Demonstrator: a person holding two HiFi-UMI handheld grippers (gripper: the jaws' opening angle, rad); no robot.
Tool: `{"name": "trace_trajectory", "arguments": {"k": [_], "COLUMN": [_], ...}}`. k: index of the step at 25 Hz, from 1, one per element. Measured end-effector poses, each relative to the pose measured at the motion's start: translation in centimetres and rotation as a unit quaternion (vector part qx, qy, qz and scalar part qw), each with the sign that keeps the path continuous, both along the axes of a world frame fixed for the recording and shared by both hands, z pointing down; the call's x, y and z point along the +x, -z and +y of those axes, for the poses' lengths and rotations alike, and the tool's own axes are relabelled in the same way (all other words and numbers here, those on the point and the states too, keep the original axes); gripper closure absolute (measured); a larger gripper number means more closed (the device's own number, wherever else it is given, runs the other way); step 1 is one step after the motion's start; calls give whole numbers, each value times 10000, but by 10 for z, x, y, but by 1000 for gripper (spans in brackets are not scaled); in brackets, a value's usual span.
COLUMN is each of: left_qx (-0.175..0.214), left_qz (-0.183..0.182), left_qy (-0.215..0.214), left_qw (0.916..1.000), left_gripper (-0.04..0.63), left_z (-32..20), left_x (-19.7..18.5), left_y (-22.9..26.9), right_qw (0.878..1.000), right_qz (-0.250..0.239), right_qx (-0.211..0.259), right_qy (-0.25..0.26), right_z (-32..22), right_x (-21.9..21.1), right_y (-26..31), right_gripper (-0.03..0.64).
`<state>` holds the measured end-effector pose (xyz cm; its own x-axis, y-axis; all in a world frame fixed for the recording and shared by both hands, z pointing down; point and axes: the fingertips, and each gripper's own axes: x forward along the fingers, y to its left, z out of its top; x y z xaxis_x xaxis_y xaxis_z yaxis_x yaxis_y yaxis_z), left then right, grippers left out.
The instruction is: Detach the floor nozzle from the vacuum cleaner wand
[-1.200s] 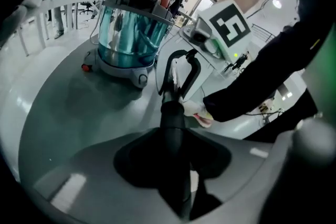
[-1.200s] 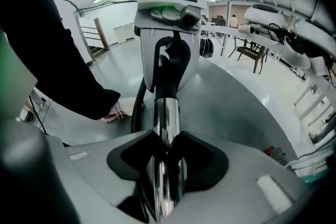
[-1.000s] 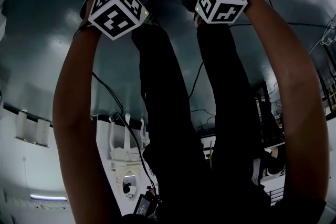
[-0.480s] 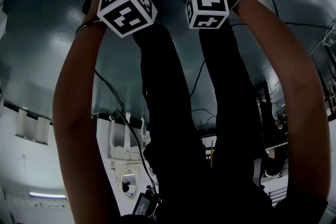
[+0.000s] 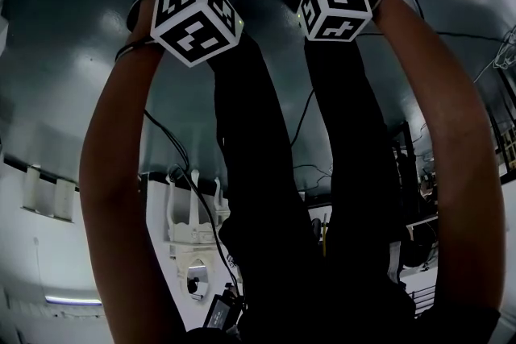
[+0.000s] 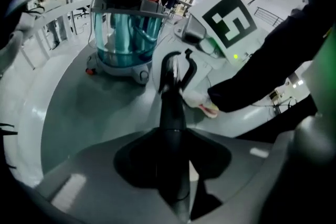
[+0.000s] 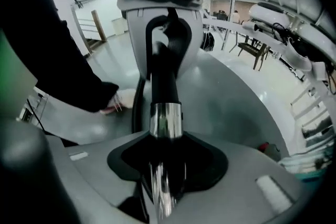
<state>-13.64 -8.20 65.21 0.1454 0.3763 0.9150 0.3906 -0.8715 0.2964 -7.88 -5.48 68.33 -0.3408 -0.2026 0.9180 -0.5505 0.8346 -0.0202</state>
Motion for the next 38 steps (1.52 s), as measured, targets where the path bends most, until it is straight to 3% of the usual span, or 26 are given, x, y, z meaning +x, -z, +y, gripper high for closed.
{"name": "trace_trajectory", "arguments": {"k": [1,3,5,6,9,11,17,24,30,34,38], "left_qx": [123,92,-25,57,245,317,279,678,871,1219,1365], "left_qz": [-238,-493,-282,-186,-2,175,539,792,747,792,465], "left_qy": [205,1247,2100,2120,1540,1354,1167,1068,932,636,601], "left_qw": [9994,9909,9773,9771,9878,9901,9913,9888,9890,9873,9877], "left_gripper": [449,453,453,454,454,454,454,454,453,449,398], "left_z": [-19,-83,-136,-145,-118,-106,-88,-88,-88,-83,-84], "left_x": [-21,-72,-88,-81,-46,-23,1,18,34,42,36], "left_y": [-6,-2,19,23,12,6,-5,-25,-39,-47,-62], "right_qw": [9996,9967,9929,9911,9903,9913,9918,9908,9889,9875,9841], "right_qz": [268,743,1087,1226,1275,1212,1164,1139,1230,1307,1506], "right_qx": [-109,-326,-472,-505,-473,-339,-272,-420,-415,-468,-184], "right_qy": [-2,-15,-54,-99,-301,-394,-459,-604,-716,-749,-925], "right_z": [10,44,70,73,57,37,15,10,-5,-14,-23], "right_x": [18,67,105,115,101,86,69,70,78,81,89], "right_y": [-6,-12,-14,-17,-21,-23,-33,-42,-47,-52,-51], "right_gripper": [457,456,456,456,454,454,453,448,448,448,448]}}
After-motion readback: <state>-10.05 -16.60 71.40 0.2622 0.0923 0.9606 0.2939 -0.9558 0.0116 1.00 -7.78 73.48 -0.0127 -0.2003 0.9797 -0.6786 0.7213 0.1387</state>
